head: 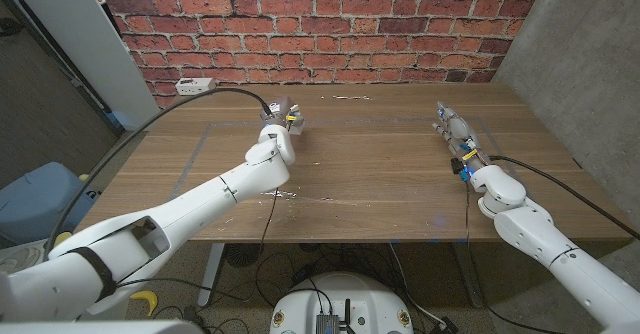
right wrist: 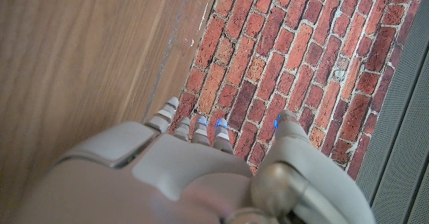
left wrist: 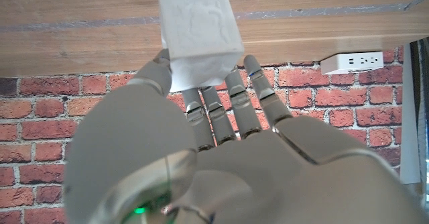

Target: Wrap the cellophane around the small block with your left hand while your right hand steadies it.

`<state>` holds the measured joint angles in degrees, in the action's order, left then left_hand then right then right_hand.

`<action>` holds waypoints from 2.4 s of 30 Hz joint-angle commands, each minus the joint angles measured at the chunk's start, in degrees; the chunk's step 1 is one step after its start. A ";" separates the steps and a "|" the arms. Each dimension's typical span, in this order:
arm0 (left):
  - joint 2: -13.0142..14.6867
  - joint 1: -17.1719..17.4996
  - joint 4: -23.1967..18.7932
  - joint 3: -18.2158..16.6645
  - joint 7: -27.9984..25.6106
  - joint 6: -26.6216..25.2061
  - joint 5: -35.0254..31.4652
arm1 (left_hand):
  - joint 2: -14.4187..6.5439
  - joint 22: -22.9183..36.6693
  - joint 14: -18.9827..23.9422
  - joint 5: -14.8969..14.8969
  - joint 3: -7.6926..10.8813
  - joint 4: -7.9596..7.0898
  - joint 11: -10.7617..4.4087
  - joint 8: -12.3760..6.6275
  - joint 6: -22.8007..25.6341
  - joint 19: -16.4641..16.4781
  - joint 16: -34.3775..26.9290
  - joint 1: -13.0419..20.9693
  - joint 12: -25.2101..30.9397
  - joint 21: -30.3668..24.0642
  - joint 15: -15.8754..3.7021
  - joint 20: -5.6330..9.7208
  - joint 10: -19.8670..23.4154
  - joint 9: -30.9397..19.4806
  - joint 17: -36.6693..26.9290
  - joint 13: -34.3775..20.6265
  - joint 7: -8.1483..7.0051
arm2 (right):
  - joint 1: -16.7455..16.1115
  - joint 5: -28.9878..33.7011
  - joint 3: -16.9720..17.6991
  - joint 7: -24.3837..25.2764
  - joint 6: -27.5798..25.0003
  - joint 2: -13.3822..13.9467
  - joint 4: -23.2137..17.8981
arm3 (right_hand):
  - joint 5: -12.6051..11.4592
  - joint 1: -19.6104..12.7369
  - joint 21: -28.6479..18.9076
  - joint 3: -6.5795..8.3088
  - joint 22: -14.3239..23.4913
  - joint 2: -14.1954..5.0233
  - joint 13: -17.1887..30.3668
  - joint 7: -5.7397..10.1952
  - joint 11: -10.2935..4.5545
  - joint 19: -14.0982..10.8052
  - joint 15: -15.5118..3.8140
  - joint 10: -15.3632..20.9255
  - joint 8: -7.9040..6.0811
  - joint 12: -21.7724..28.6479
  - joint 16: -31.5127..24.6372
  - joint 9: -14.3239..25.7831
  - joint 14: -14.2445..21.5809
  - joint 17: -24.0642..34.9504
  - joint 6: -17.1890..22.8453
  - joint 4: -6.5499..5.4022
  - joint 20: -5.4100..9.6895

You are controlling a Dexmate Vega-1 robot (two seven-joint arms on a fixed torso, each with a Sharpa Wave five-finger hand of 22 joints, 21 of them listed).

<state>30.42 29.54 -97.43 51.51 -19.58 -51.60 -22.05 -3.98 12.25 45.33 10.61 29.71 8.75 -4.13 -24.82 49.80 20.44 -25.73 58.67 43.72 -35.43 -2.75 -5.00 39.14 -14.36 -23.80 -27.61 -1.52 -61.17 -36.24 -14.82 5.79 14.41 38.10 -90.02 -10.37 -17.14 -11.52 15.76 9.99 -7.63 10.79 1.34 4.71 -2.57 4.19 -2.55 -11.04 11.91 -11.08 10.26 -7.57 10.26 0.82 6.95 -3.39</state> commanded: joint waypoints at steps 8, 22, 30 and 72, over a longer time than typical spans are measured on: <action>-4.15 0.15 -0.97 2.26 0.11 -4.92 -0.37 | -6.17 -0.07 2.87 0.01 0.95 -0.67 -5.75 -0.42 0.46 -0.14 0.42 5.93 1.36 -0.81 -9.60 -0.12 7.25 0.00 -0.56 -0.98 -0.03 | -1.77 -2.73 2.30 -3.96 -1.09 3.82 -0.55 | 0.06 -0.70 -0.18 0.21 0.21 -0.08 0.10 -0.14 0.29 -0.30 0.08 0.28 -0.13 -0.05 -0.30 0.23 0.36 0.30 0.62 -0.04 -0.28; -8.21 0.99 -0.56 2.91 -2.91 -8.72 1.81 | -6.13 -0.14 3.34 0.13 1.06 -0.52 -5.48 -0.43 0.51 0.07 0.83 6.02 1.50 -1.41 -9.34 -0.07 7.42 0.07 -0.74 -1.05 0.37 | -1.74 -4.69 3.16 -8.55 -1.81 6.25 0.67 | 0.08 -0.70 -0.18 0.19 0.21 -0.02 0.11 -0.14 0.40 -0.38 0.14 0.28 -0.07 -0.15 -0.28 0.23 0.51 0.30 0.71 -0.03 -0.41; -10.48 0.85 1.50 2.73 -4.20 -7.52 4.42 | -6.02 -0.17 3.56 0.23 1.12 -0.36 -5.48 -0.43 0.54 0.12 1.05 6.12 1.53 -1.70 -9.31 -0.12 7.44 0.10 -0.82 -1.04 0.54 | -2.16 -5.46 3.70 -10.10 -1.61 7.08 1.25 | 0.09 -0.67 -0.20 0.16 0.21 0.02 0.11 -0.18 0.49 -0.47 0.23 0.49 -0.10 -0.11 -0.27 0.23 0.54 0.30 0.88 -0.03 -0.44; -13.62 -8.89 5.45 9.51 -0.83 -19.27 16.00 | -0.37 -1.26 -25.24 0.00 -6.83 -3.03 3.75 14.92 -35.87 -13.12 15.24 -10.65 -21.08 2.33 2.96 -5.37 -26.21 3.06 6.81 8.40 -1.20 | -3.23 -6.54 5.16 -11.65 0.69 6.49 3.52 | 0.14 -0.59 -0.19 0.12 0.22 0.03 0.13 -0.07 0.32 -0.63 0.21 0.39 0.09 -0.34 -0.26 0.25 0.88 0.32 0.92 -0.06 -0.52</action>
<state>15.17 21.76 -89.89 59.35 -20.00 -68.38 -8.90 -5.23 10.91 24.65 10.91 23.85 5.82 -1.88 -10.52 18.72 8.92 -11.25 50.24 26.08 -33.88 -1.90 -9.74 17.64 -11.49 -17.97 -20.20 -2.51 -65.63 -42.99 -8.94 -5.15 14.84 45.18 -87.72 -10.38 -17.14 -11.52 15.75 9.99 -7.63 10.78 1.34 5.02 -2.87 4.39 -2.25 -11.04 11.65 -11.08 10.26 -6.96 10.26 1.44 6.95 -3.70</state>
